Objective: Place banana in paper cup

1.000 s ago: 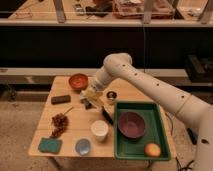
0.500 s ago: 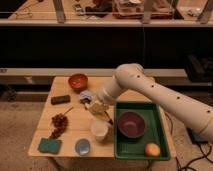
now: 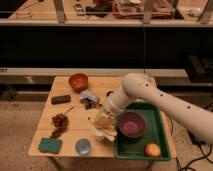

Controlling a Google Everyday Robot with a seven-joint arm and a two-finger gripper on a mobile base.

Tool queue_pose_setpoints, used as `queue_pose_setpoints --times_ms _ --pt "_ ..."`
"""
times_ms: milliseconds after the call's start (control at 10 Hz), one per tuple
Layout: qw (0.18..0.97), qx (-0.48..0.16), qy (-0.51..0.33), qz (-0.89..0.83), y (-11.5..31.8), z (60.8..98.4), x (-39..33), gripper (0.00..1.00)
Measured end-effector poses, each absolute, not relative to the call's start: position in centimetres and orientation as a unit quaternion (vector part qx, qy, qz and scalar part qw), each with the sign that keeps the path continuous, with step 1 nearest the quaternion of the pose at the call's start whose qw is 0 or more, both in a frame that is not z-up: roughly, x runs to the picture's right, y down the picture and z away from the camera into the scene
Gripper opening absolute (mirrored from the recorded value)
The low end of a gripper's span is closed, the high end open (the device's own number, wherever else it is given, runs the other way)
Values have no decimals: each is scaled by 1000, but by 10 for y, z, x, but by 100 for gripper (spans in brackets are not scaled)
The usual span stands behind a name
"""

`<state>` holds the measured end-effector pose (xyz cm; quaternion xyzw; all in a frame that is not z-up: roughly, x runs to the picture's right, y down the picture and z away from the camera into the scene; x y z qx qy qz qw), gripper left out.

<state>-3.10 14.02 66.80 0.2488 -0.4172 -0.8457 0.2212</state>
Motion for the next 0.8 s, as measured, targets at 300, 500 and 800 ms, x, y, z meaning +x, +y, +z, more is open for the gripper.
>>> queue_pose_setpoints --times_ms 300,500,800 --pt "218 256 -416 -845 149 681 -36 0" --pt "208 244 -413 -853 152 690 -40 0" --pt "213 228 -404 -860 155 702 -34 2"
